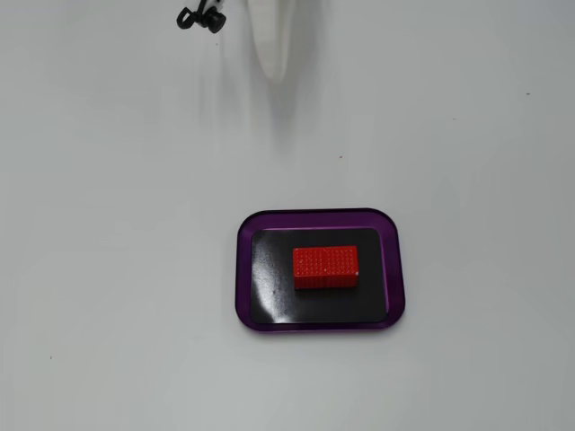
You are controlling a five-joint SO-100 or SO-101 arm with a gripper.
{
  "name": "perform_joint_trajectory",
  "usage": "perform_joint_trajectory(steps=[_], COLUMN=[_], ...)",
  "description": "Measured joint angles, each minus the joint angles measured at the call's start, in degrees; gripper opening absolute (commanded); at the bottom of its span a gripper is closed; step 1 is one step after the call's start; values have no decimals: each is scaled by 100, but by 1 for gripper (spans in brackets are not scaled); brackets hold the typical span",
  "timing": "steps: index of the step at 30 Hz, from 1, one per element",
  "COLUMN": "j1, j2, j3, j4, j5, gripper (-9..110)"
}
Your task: Remove the cube from the box.
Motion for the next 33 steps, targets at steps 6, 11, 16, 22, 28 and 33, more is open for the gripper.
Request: perform_joint_trajectory(steps=[6, 11, 16, 22, 28, 33], j1=[9, 9, 9, 18, 9, -62], j2=[0, 0, 0, -527, -3146, -5897], j3=[70, 70, 44, -791, -2531, -4579], j4=[-439, -475, -475, -475, -527, -229], j5=[519, 527, 536, 536, 536, 536], gripper=[0, 0, 0, 0, 0, 0])
